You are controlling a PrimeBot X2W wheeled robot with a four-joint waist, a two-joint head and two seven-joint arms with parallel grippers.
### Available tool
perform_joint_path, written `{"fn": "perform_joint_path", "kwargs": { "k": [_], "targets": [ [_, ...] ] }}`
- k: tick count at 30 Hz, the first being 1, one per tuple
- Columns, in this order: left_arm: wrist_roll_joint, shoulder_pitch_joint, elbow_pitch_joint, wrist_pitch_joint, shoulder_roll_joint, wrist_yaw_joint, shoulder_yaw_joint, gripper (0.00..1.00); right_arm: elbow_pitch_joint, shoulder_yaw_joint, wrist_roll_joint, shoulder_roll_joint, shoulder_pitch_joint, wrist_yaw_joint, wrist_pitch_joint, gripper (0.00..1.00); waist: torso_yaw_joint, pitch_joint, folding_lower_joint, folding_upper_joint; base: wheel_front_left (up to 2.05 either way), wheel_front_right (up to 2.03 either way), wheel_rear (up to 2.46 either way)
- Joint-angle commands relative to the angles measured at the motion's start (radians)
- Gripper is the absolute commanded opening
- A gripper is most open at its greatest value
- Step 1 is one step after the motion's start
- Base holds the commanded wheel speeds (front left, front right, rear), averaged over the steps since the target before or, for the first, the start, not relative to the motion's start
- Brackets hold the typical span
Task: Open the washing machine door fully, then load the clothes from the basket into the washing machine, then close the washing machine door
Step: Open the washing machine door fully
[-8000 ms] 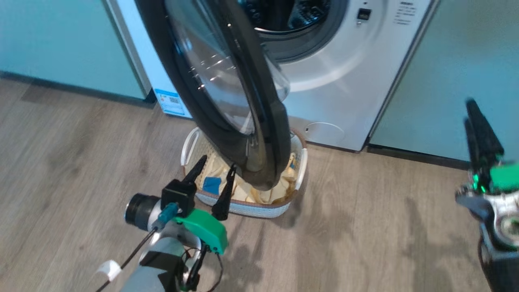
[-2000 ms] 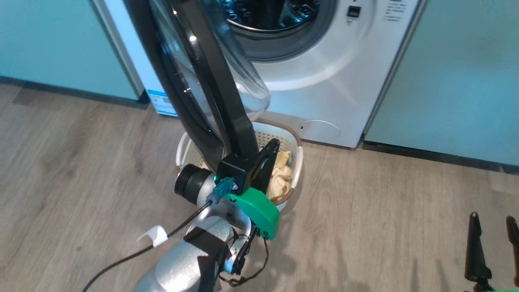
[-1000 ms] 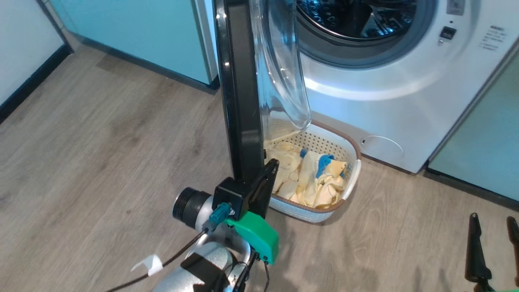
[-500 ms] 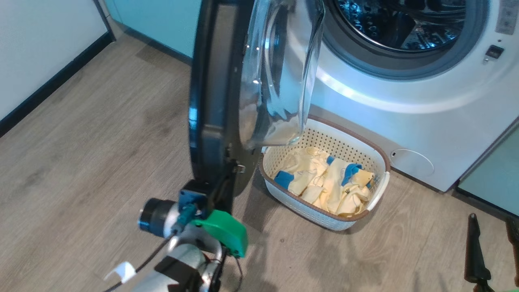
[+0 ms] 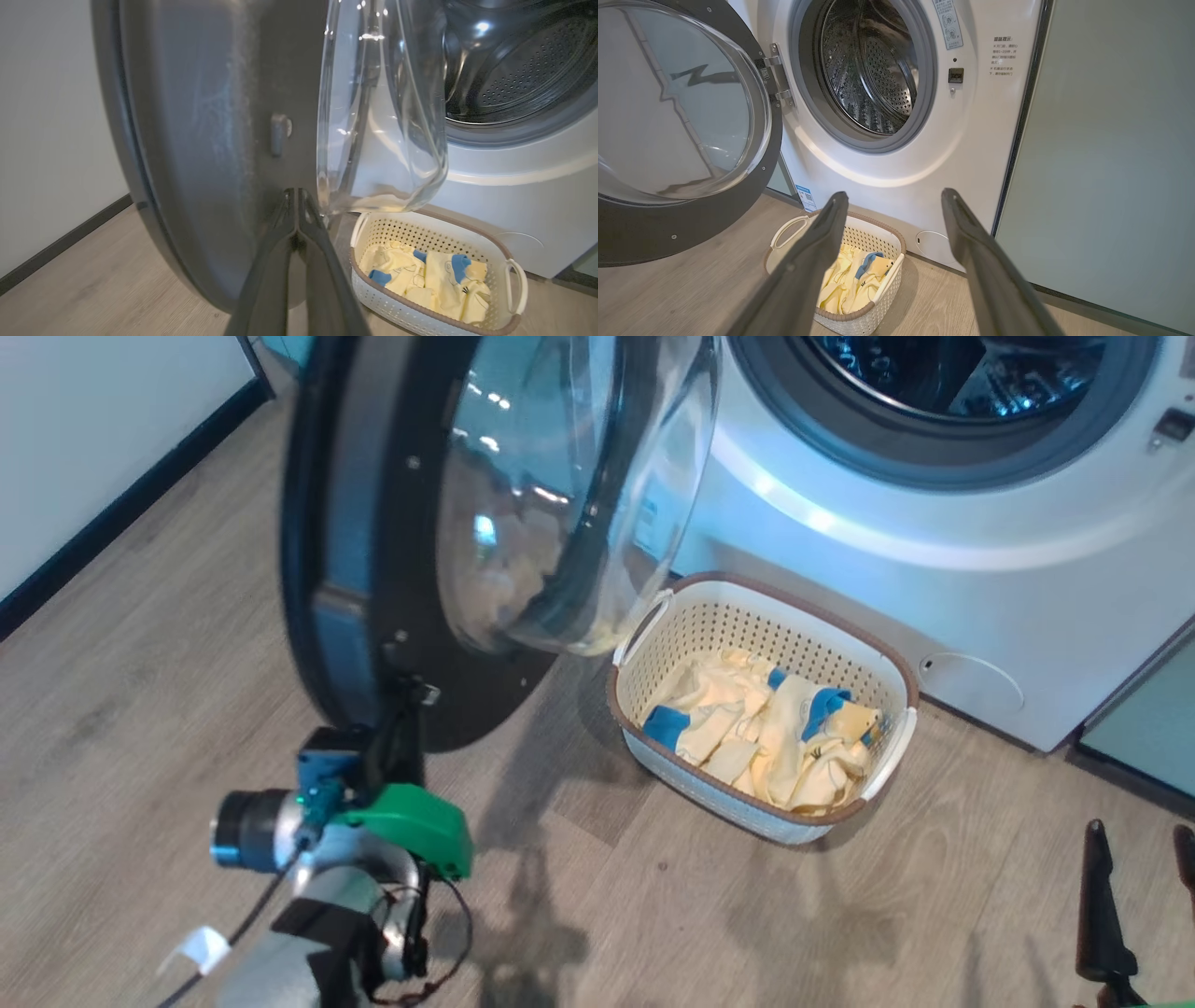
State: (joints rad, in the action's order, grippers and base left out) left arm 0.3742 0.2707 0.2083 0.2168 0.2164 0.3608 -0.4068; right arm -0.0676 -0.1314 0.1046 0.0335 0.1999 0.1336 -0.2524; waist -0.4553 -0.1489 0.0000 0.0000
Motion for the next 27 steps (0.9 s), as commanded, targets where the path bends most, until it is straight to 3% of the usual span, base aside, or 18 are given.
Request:
{"fn": "perform_joint_path", "kwargs": {
  "k": [1, 17, 27],
  "targets": [
    [0.005, 0.055, -0.012, 0.019, 0.038, 0.008, 0.064, 0.00, -0.038, 0.013, -0.008, 0.021, -0.023, -0.003, -0.009, 1.00, 0.001, -0.013, 0.0000, 0.0000, 0.00, 0.00, 0.00],
    [-0.042, 0.180, 0.061, 0.045, 0.029, -0.003, 0.273, 0.00, -0.135, -0.026, -0.010, 0.099, -0.043, -0.003, 0.053, 1.00, -0.007, -0.162, 0.0000, 0.0000, 0.00, 0.00, 0.00],
    [-0.103, 0.262, 0.125, 0.045, 0.034, -0.053, 0.428, 0.00, -0.191, -0.046, -0.005, 0.142, -0.057, -0.003, 0.093, 1.00, -0.011, -0.245, 0.0000, 0.0000, 0.00, 0.00, 0.00]
  ]
}}
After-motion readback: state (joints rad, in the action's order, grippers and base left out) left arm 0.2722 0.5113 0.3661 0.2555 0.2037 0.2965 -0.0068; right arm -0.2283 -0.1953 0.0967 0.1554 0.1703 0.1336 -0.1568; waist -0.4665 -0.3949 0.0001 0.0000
